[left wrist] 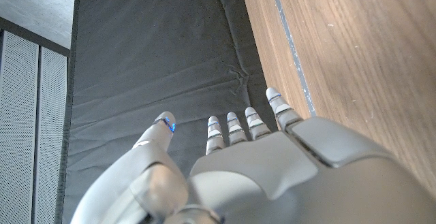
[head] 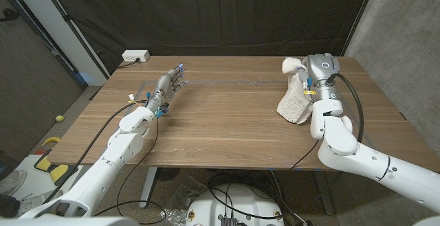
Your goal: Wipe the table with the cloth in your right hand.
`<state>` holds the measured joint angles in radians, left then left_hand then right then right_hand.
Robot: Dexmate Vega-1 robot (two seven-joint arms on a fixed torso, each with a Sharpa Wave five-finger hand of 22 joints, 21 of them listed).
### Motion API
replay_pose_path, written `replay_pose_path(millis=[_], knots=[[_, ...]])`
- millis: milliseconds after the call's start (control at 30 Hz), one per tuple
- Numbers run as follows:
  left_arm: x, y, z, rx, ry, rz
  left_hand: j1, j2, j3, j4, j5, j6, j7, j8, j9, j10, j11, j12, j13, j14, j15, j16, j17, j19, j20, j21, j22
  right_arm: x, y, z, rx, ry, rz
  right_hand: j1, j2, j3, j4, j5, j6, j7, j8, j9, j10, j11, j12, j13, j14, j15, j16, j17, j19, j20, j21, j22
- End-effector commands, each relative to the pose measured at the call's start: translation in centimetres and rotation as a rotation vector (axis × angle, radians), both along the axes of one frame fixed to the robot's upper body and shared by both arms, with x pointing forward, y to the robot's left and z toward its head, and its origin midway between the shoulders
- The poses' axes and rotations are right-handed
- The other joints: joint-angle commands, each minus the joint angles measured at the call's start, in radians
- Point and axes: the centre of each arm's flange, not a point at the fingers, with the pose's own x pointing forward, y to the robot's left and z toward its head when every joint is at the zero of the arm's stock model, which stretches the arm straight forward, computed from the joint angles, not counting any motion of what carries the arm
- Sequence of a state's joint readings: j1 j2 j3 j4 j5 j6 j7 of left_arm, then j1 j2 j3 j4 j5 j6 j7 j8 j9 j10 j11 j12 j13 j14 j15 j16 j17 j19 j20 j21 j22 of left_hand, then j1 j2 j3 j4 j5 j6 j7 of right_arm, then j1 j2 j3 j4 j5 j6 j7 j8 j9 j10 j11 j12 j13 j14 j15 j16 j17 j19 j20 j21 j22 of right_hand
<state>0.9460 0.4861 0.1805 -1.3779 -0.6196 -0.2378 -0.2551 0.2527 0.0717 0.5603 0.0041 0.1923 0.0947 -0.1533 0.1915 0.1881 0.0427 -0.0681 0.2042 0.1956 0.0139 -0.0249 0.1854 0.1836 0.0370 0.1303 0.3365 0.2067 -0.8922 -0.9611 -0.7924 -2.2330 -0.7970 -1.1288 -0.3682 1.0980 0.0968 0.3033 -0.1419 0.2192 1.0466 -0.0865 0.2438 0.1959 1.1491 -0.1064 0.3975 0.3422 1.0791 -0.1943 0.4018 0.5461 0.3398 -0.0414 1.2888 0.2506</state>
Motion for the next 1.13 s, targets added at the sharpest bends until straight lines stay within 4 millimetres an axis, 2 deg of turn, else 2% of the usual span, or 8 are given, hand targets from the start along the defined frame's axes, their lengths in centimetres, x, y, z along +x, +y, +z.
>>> replay_pose_path(millis=[33, 233, 333, 367, 667, 867, 967, 1133], knots=[[0.0, 0.5, -0.1, 0.012, 0.005, -0.016, 0.001, -0.006, -0.002, -0.003, 0.006, -0.005, -0.003, 0.005, 0.002, 0.002, 0.000, 0.004, 0.000, -0.006, -0.005, 0.004, 0.002, 0.000, 0.001, -0.002, 0.003, -1.6, 0.1, -2.1, 0.058, 0.054, -0.026, -0.008, 0.003, 0.005, 0.007, -0.003, 0.056, -0.068, -0.004, 0.003, -0.009, -0.003, -0.009, 0.002, -0.009, -0.040, -0.009, 0.000, -0.004, -0.117, 0.004, -0.004], [0.0, 0.8, -0.1, 0.018, 0.006, -0.027, 0.001, -0.006, -0.002, -0.003, 0.006, -0.006, -0.002, 0.005, 0.002, 0.000, 0.001, 0.003, 0.000, -0.005, -0.004, 0.004, 0.002, 0.000, 0.002, -0.002, 0.003, -2.0, 0.2, -2.6, 0.084, 0.107, -0.031, -0.088, -0.013, -0.004, 0.031, -0.019, -0.019, -0.074, -0.035, 0.004, -0.103, -0.001, -0.088, -0.039, -0.091, -0.033, -0.083, -0.029, -0.032, -0.095, 0.009, -0.048], [0.0, 0.9, -0.2, 0.023, 0.003, -0.032, 0.001, -0.006, -0.002, -0.003, 0.006, -0.006, -0.002, 0.005, 0.002, 0.000, 0.001, 0.003, 0.000, -0.005, -0.004, 0.004, 0.002, 0.000, 0.001, -0.001, 0.003, -2.1, 0.0, -2.5, 0.108, 0.171, -0.018, -0.177, -0.035, -0.022, 0.061, -0.021, -0.088, -0.073, -0.059, -0.005, -0.178, -0.001, -0.144, -0.067, -0.154, -0.028, -0.138, -0.061, -0.064, -0.076, 0.010, -0.061], [-0.1, 1.0, -0.2, 0.024, 0.003, -0.034, 0.001, -0.006, -0.002, -0.003, 0.006, -0.006, -0.002, 0.005, 0.002, 0.001, 0.001, 0.003, 0.000, -0.005, -0.004, 0.004, 0.002, 0.000, 0.001, -0.001, 0.003, -2.2, 0.0, -2.6, 0.112, 0.175, -0.024, -0.208, -0.039, -0.024, 0.070, -0.018, -0.125, -0.070, -0.062, -0.006, -0.227, 0.021, -0.172, -0.079, -0.206, -0.024, -0.172, -0.080, -0.091, -0.064, 0.002, -0.067], [0.8, 1.7, -0.2, 0.039, 0.018, -0.053, 0.001, -0.006, -0.002, -0.003, 0.007, -0.006, -0.003, 0.005, 0.002, -0.001, 0.002, 0.002, 0.000, -0.005, -0.004, 0.004, 0.002, -0.001, 0.002, -0.002, 0.003, -2.0, -0.4, -2.8, 0.129, 0.185, -0.062, -0.309, -0.063, -0.033, 0.089, -0.014, -0.279, -0.070, -0.067, -0.003, -0.423, 0.019, -0.213, -0.118, -0.408, -0.004, -0.225, -0.139, -0.167, -0.017, -0.062, -0.079], [1.5, 2.5, -0.1, 0.056, 0.033, -0.062, 0.001, -0.006, -0.002, -0.003, 0.007, -0.006, -0.003, 0.005, 0.002, -0.001, 0.001, 0.003, 0.000, -0.005, -0.003, 0.004, 0.002, 0.000, 0.001, -0.002, 0.003, -1.6, 0.2, -2.4, 0.132, 0.187, -0.079, -0.378, -0.079, -0.049, 0.104, -0.011, -0.368, -0.071, -0.060, -0.001, -0.549, 0.032, -0.210, -0.132, -0.566, 0.040, -0.227, -0.176, -0.266, 0.038, -0.153, -0.081], [1.9, 2.7, -0.2, 0.055, 0.045, -0.068, 0.001, -0.006, -0.002, -0.003, 0.007, -0.006, -0.003, 0.005, 0.002, -0.002, 0.003, 0.002, 0.000, -0.006, -0.003, 0.004, 0.002, -0.002, 0.002, -0.002, 0.003, -1.6, 0.8, -2.2, 0.122, 0.176, -0.084, -0.383, -0.076, -0.047, 0.104, -0.009, -0.378, -0.071, -0.059, -0.001, -0.560, 0.027, -0.207, -0.134, -0.587, 0.043, -0.225, -0.183, -0.286, 0.050, -0.171, -0.082], [2.7, 2.8, -0.6, 0.042, 0.066, -0.075, 0.000, -0.006, -0.003, -0.003, 0.006, -0.006, -0.002, 0.005, 0.002, -0.003, 0.004, 0.002, 0.000, -0.006, -0.003, 0.004, 0.002, -0.001, 0.001, -0.002, 0.003, -1.1, 1.4, -1.4, 0.105, 0.144, -0.072, -0.376, -0.065, -0.039, 0.101, -0.007, -0.383, -0.071, -0.058, -0.001, -0.566, 0.024, -0.205, -0.136, -0.588, 0.038, -0.221, -0.188, -0.276, 0.043, -0.174, -0.081]])
